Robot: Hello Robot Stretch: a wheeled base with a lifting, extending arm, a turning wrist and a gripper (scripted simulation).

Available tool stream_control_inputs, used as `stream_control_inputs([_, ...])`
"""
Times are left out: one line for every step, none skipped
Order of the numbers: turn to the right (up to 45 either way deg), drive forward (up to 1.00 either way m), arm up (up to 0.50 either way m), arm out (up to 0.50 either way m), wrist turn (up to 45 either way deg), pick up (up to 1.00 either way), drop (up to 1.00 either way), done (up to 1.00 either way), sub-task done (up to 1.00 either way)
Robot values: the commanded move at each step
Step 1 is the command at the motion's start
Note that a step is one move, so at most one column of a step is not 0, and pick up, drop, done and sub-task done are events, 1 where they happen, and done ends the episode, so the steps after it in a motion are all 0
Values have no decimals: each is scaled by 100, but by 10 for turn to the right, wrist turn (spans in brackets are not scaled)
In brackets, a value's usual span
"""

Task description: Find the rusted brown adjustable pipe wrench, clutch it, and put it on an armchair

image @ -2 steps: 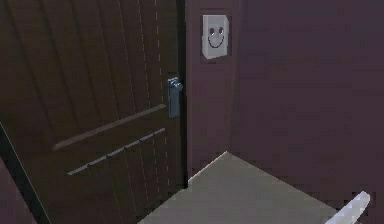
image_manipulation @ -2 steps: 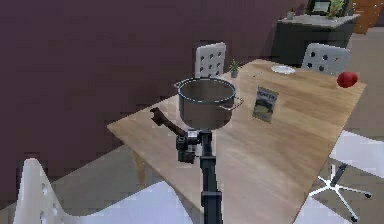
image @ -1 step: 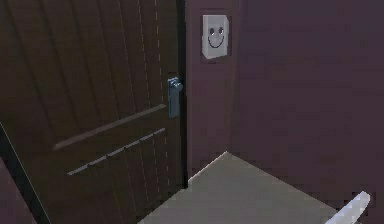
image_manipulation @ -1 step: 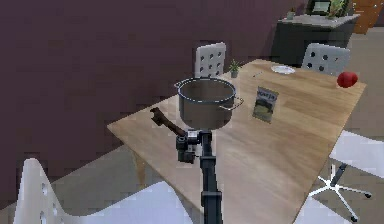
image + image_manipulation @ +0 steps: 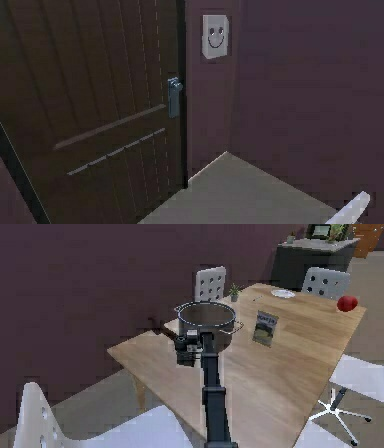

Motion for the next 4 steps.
stream_control_inputs([0,0,20,0,0,0,0,0,0])
stream_control_inputs([0,0,0,0,-450,0,0,0,0])
stream_control_inputs([0,0,0,0,-450,0,0,0,0])
stream_control_inputs([0,0,0,0,-450,0,0,0,0])
